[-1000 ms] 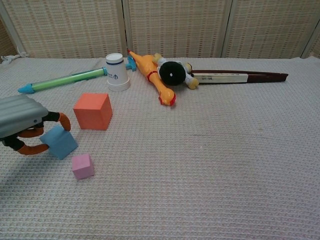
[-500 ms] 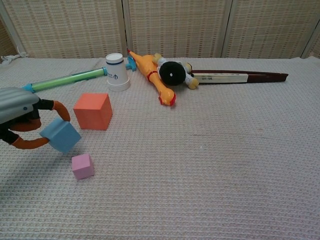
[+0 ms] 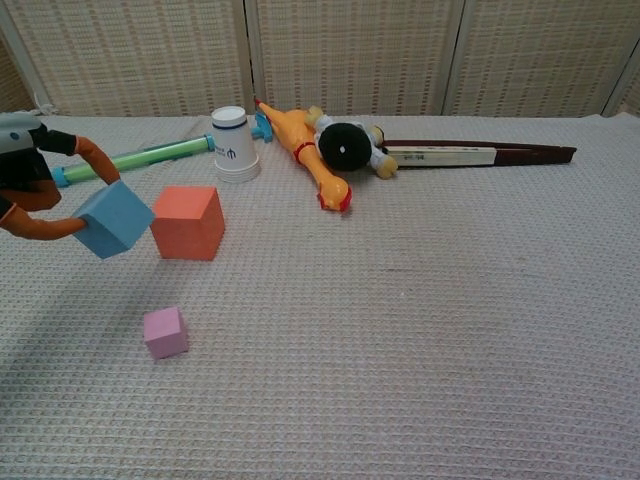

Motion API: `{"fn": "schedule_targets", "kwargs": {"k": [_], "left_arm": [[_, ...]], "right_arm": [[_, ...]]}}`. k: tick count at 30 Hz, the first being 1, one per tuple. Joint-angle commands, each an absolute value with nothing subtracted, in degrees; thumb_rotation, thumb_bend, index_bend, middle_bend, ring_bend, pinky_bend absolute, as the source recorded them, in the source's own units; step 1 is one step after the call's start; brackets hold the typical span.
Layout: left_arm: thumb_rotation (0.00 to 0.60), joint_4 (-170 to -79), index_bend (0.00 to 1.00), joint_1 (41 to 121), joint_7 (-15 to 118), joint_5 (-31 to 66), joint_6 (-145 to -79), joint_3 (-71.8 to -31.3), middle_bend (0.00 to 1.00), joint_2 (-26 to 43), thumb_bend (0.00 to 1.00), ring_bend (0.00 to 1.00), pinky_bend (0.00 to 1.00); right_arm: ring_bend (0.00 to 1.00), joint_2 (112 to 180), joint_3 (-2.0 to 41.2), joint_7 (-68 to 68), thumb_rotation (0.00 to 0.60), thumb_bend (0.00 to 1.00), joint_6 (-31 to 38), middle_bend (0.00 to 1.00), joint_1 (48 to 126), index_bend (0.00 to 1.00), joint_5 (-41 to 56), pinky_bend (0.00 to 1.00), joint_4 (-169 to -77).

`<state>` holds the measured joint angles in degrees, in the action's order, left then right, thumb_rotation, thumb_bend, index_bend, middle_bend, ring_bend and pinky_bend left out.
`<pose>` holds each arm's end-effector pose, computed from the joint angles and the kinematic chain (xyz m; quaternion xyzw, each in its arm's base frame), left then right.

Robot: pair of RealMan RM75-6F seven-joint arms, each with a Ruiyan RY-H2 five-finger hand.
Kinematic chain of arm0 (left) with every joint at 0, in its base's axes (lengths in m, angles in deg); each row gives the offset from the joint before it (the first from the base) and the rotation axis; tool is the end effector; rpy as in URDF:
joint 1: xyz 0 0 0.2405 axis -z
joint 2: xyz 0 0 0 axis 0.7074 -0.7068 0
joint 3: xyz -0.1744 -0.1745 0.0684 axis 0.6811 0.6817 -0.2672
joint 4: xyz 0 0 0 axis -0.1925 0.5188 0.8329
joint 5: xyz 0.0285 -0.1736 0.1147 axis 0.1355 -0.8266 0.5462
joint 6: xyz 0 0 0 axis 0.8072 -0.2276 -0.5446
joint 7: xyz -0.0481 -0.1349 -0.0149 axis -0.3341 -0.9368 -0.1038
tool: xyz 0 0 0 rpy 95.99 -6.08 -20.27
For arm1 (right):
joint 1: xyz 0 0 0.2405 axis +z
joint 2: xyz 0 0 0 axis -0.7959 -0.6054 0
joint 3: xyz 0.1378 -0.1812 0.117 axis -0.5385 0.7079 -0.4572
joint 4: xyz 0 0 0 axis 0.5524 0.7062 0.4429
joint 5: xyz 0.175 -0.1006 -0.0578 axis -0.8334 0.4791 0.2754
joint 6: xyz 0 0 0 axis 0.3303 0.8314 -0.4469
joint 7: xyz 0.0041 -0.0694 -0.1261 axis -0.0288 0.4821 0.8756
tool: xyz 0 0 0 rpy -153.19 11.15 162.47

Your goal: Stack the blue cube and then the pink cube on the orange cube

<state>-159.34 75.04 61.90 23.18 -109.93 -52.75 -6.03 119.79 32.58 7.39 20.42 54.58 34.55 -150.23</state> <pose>-0.1867 0.2815 0.0769 -0.6752 -0.4649 -0.3900 0.4195 -0.2993 -0.1408 0.1575 0.6480 -0.4173 0.3128 0.5551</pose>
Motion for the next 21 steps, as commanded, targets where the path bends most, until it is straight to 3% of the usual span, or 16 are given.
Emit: {"fn": "schedule_targets", "kwargs": {"k": [1,14,21], "left_arm": [[0.6,-166.45,0.53,78.34,70.74,10.06,-110.11,-48.22,1.0,-7.23,0.37,1.0,1.0],[0.6,-167.65,0.53,88.85,87.32,-10.36,-118.98,-42.8,1.0,-0.56,0.37,1.0,1.0],[0.6,-162.74,0.53,92.86,91.91,-13.94,-122.87,-41.99,1.0,4.52,0.37,1.0,1.0]], "right_arm": [[0.0,119.7,32.62,7.23,0.6,0.07,20.54,0.0,54.56,0.0,34.7,0.0,-150.2],[0.0,119.18,33.08,6.51,0.6,0.07,20.05,0.0,54.78,0.0,35.36,0.0,-150.39],[0.0,118.76,33.13,5.63,0.6,0.07,19.99,0.0,54.81,0.0,35.34,0.0,-150.29]]}}
